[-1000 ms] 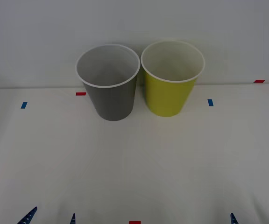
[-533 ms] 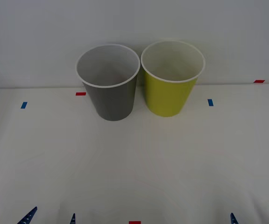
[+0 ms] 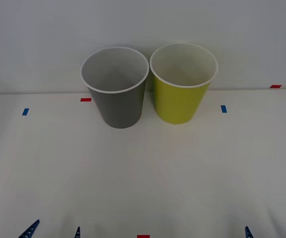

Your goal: Put cans in the gray bin and PET bottles in the light green bin.

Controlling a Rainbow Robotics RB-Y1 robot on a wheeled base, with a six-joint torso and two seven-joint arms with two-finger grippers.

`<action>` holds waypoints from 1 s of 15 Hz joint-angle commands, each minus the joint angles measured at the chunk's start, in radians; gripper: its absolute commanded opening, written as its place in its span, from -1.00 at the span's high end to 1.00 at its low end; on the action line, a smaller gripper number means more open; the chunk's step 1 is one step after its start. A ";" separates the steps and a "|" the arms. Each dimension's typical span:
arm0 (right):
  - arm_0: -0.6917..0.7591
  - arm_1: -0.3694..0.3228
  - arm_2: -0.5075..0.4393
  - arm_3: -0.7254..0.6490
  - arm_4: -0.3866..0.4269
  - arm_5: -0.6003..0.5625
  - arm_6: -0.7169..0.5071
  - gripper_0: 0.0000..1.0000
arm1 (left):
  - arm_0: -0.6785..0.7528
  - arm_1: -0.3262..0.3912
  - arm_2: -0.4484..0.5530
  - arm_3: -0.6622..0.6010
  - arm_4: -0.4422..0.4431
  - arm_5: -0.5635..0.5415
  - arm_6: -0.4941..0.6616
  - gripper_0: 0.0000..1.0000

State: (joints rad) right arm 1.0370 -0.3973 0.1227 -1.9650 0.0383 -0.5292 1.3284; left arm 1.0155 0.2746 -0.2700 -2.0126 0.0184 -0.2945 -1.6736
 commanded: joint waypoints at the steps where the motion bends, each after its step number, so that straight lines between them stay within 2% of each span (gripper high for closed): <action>1: 0.000 0.000 0.000 0.000 0.000 0.000 0.000 -1.00 | 0.000 0.000 0.000 0.000 0.000 0.000 0.000 -1.00; 15: 0.000 0.000 0.000 0.000 0.000 0.000 0.000 -1.00 | 0.000 0.000 0.000 0.000 0.000 0.000 0.000 -1.00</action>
State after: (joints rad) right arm 1.0370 -0.3973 0.1227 -1.9650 0.0383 -0.5292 1.3284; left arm 1.0155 0.2746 -0.2700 -2.0126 0.0184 -0.2945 -1.6736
